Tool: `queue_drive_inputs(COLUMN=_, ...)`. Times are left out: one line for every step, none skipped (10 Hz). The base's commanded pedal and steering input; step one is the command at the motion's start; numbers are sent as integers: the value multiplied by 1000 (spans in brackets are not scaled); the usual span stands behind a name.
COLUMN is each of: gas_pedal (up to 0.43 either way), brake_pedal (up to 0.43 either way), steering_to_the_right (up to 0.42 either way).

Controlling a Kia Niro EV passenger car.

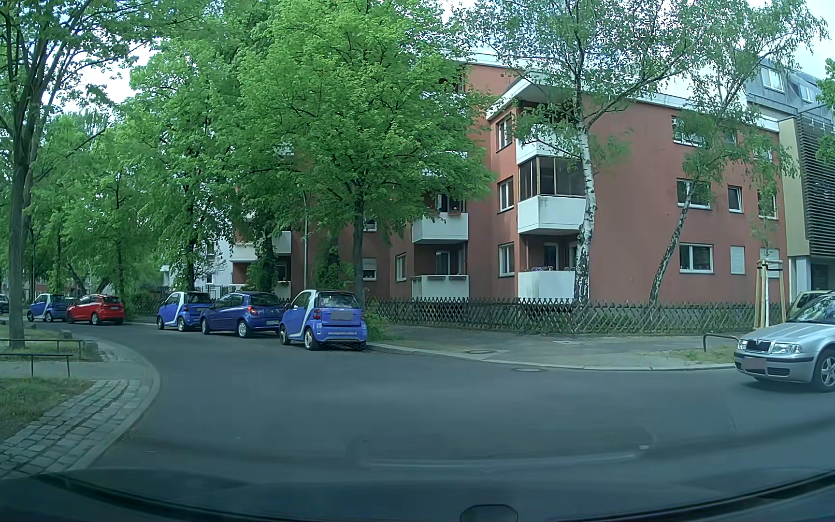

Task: Follow the waypoints while adhering to traffic rules and regulations

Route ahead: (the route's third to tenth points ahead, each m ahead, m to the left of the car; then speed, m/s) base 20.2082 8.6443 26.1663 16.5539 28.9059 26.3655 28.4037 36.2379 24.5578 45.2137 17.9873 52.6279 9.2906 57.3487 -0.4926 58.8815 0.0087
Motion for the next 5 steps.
queue_drive_inputs(gas_pedal=0, brake_pedal=323, steering_to_the_right=-152)
queue_drive_inputs(gas_pedal=0, brake_pedal=323, steering_to_the_right=-150)
queue_drive_inputs(gas_pedal=0, brake_pedal=323, steering_to_the_right=-150)
queue_drive_inputs(gas_pedal=0, brake_pedal=323, steering_to_the_right=-150)
queue_drive_inputs(gas_pedal=0, brake_pedal=323, steering_to_the_right=-150)
